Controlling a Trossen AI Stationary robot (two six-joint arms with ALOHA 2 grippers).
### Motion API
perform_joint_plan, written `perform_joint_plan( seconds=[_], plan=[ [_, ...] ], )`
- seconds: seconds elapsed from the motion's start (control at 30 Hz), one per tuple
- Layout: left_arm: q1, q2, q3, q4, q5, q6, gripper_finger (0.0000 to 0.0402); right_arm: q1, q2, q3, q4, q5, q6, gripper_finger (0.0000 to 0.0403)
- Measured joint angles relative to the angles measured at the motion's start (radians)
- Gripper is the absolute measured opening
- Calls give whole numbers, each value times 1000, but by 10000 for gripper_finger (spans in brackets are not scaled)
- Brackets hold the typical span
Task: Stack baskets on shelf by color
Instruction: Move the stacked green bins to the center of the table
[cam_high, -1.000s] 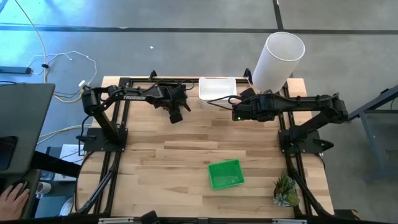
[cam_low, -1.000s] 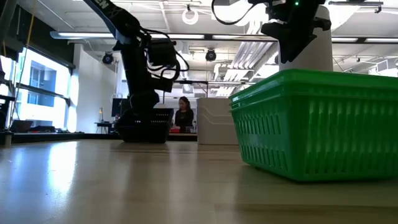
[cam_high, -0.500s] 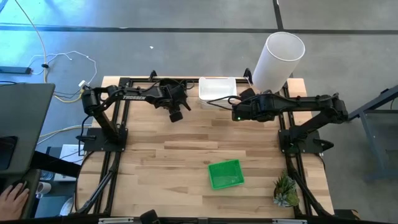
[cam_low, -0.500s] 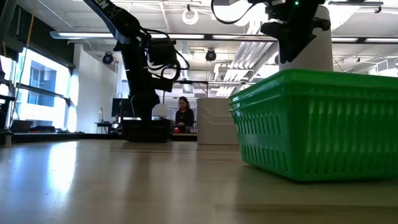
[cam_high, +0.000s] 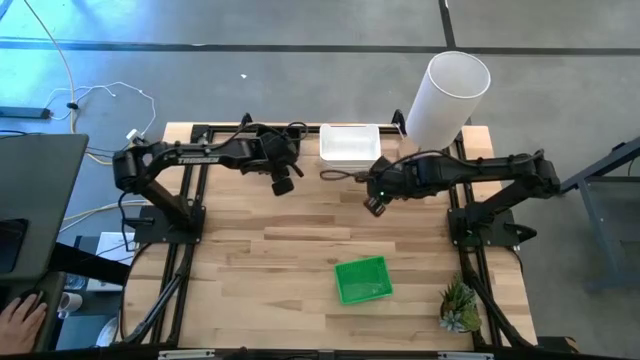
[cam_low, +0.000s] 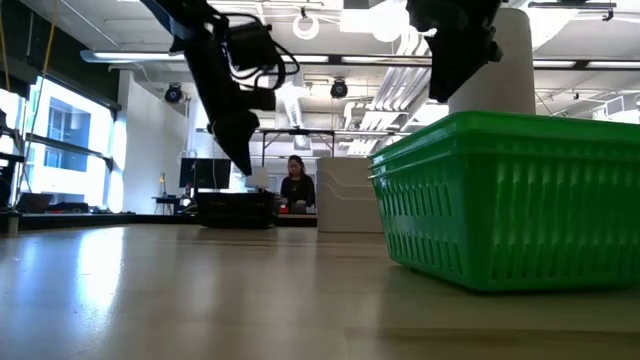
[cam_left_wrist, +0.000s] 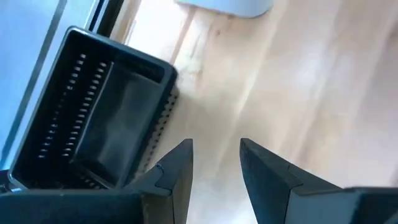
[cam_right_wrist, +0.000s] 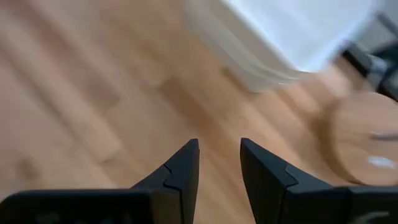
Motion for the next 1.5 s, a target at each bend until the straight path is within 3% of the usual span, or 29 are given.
perform_joint_plan(
  seconds=[0.2,0.3,0.7,1.07,1.5],
  plan=[
    [-66,-50,0,-38,5,-53,119,52,1,-53,116,-166,-104,103],
    [-103,-57,0,-53,24,-77,119,76,1,-64,127,-199,-105,103],
    [-241,-56,0,-90,53,-159,119,216,12,-65,150,-199,-134,107],
    [-363,-56,0,-148,53,-284,119,325,69,-65,227,-229,-124,163],
    [-531,-55,0,-166,51,-418,119,434,162,-66,277,-247,-206,165]
  ],
)
